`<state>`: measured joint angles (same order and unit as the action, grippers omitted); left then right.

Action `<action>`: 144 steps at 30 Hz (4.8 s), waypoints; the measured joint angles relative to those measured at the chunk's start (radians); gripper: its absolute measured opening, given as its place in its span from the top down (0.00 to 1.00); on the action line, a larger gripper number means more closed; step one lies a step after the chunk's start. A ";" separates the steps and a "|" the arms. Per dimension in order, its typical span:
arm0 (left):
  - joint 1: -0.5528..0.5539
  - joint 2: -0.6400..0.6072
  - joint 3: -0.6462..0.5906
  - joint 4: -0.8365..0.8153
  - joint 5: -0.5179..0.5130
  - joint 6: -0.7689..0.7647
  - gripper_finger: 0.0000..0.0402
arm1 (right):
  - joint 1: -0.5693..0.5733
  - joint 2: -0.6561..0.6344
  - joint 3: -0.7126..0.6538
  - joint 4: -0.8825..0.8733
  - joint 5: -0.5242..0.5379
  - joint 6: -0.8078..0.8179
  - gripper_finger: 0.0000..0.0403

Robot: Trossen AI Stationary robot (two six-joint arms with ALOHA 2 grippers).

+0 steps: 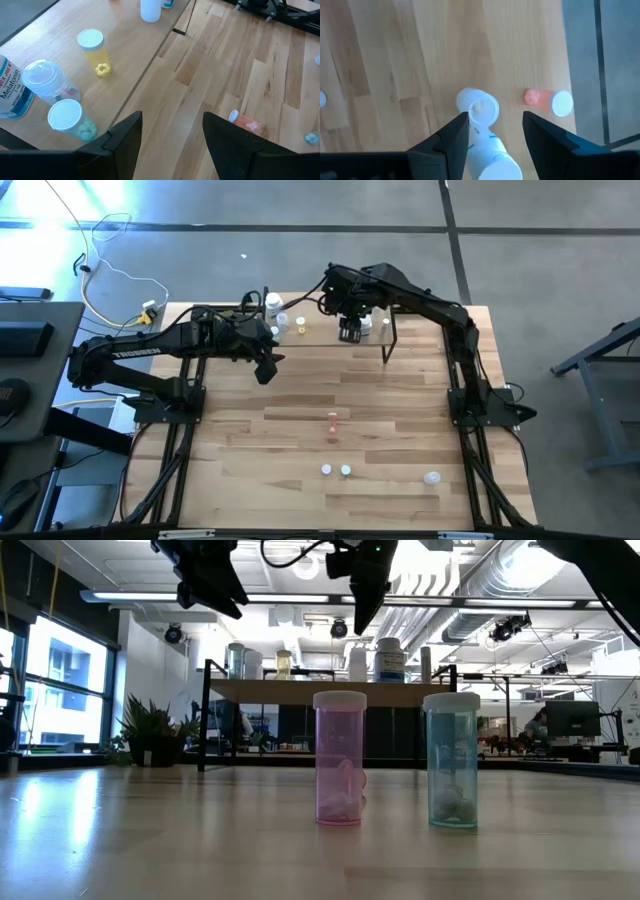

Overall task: Pick and place medicine bottles onto shelf by color
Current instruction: Put the pink pill bottle on the shelf

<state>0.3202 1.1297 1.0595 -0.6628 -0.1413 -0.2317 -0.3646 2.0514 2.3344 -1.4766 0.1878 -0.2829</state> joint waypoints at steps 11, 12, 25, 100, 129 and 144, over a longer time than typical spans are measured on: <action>-0.003 -0.022 0.000 -0.038 0.009 0.056 0.50 | 0.021 -0.049 0.020 -0.032 -0.068 0.310 0.56; -0.009 -0.029 0.000 -0.048 0.009 0.062 0.50 | 0.028 -0.057 0.020 -0.035 -0.069 0.345 0.56; -0.124 -0.150 0.000 -0.135 0.006 0.113 0.50 | 0.242 -0.114 0.020 -0.095 -0.068 0.700 0.56; -0.381 -0.159 0.000 -0.259 -0.064 0.025 0.50 | 0.437 -0.110 -1.042 0.920 -0.166 1.618 0.40; -0.381 -0.159 0.000 -0.253 -0.087 0.025 0.50 | 0.436 -0.062 -1.040 0.943 -0.211 1.645 0.73; -0.381 -0.159 0.000 -0.253 -0.087 0.025 0.50 | 0.444 -0.067 -0.914 0.942 -0.214 1.453 0.73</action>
<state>-0.0608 0.9707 1.0596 -0.9154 -0.2279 -0.2066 0.0795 1.9846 1.4207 -0.5350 -0.0262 1.1696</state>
